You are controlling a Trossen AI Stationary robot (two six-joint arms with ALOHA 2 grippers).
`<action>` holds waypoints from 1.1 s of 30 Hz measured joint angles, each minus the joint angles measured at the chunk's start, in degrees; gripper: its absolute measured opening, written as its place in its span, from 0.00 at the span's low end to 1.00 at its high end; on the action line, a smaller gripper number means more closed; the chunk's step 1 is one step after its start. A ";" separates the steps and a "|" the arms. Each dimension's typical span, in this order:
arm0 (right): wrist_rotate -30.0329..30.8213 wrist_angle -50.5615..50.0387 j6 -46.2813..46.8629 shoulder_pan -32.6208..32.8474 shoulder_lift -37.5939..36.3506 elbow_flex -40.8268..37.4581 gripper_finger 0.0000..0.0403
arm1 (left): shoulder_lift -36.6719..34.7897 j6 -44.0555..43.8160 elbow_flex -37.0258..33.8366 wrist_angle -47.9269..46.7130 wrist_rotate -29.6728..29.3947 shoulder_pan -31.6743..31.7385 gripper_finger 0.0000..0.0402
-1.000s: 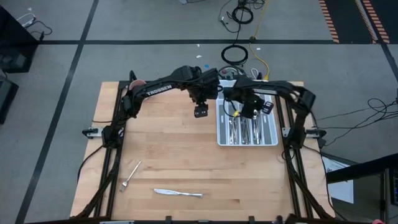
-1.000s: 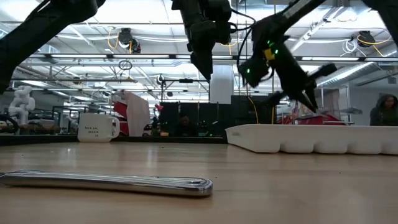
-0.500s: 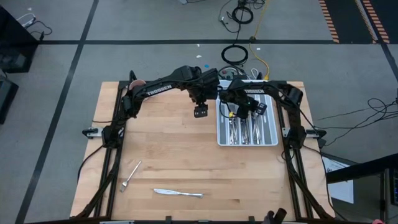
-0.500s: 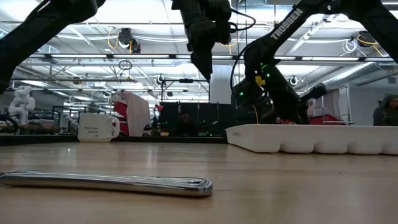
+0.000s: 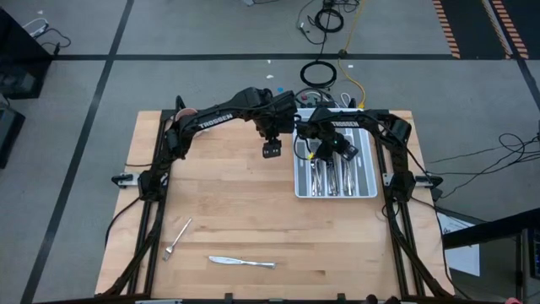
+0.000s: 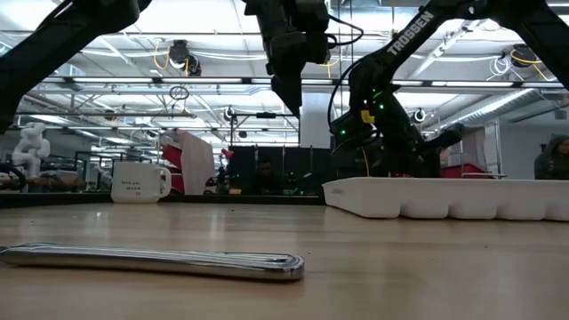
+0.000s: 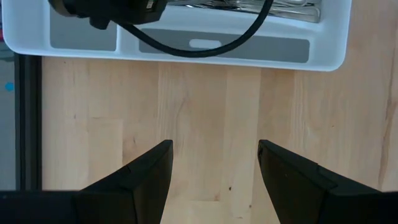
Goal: Sort silverware
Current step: Put the silver spoon into the silverware tray, then put the silver fork into the silverware tray
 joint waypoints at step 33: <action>-26.96 6.60 54.44 2.22 -53.01 7.17 0.29 | -47.24 -35.75 -54.03 9.52 3.82 -6.49 0.60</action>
